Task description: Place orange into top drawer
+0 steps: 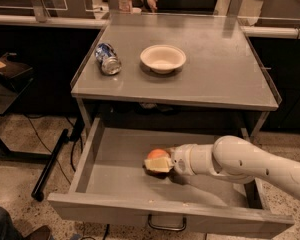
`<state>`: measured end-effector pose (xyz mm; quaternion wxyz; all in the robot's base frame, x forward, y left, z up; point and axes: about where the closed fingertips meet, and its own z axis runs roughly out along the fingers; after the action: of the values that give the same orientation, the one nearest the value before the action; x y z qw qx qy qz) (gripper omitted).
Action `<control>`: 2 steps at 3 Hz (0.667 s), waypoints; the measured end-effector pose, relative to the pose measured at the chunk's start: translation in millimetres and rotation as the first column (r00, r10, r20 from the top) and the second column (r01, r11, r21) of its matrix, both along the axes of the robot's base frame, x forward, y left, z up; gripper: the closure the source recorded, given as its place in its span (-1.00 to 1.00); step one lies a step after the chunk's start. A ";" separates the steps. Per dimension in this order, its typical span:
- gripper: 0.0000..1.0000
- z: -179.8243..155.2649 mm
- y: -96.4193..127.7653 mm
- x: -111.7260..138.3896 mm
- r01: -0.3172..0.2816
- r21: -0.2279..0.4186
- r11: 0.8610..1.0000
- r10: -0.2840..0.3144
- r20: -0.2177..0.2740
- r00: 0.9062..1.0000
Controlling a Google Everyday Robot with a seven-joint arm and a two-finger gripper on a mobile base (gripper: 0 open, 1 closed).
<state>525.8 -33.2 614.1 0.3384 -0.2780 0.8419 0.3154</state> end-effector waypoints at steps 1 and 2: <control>-0.47 0.0 0.0 0.0 0.000 0.000 1.000 0.000 0.000 1.000; -0.93 0.0 0.0 0.0 0.000 0.000 1.000 0.000 0.000 1.000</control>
Offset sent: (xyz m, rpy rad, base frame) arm 0.0000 0.0000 0.0000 0.0000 0.0000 0.0000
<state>525.8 -33.1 614.1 0.3384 -0.2780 0.8419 0.3154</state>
